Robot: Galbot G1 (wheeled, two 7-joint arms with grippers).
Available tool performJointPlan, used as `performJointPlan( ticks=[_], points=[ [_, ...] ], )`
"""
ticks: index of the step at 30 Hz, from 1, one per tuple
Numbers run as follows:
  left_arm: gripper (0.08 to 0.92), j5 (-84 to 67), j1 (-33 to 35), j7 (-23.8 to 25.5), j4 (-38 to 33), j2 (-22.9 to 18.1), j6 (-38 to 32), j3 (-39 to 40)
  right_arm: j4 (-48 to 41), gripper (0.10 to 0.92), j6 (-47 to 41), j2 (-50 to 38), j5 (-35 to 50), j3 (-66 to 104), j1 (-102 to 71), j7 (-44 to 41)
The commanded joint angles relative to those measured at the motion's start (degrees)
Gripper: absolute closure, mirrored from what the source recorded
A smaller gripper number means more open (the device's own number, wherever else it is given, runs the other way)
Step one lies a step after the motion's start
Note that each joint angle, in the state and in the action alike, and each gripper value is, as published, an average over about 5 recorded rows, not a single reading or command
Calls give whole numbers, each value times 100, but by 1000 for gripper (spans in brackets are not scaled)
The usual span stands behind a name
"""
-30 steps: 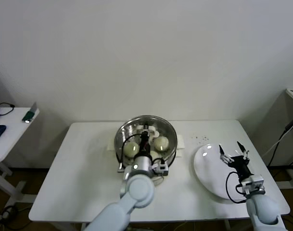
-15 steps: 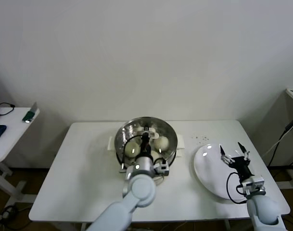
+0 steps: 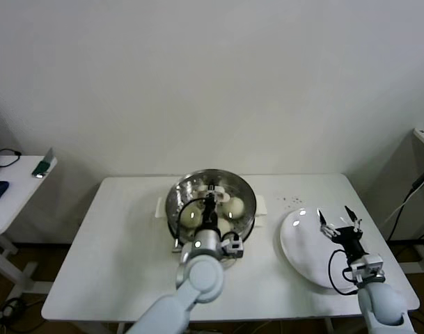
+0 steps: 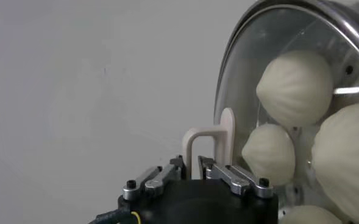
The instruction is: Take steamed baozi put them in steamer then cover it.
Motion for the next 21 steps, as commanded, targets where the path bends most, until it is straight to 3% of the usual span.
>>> performJointPlan(
  ticks=[1,8,15,18,21],
  points=[
    [702,-109,190,70,-521,121,152,9,75,203,-197,21,-33,7,-4,20],
    [494,-443,558,99,-1404,463,192,-238,168,203,-509,-35,-93,-11,-28,10],
    [294,-1336,1072,-234,-2305,971,168,-432,229,203,-723,-34,20,-30,-3,54],
    [218,-1822,1425,-656,-2595,1235,-66,-756,242,203,-722,-61,15,-52,10,58],
    [183,-2619,1867,-1445,-2706,1418,-639,-1391,257,203,-701,-70,7,-65,16,35]
  ],
)
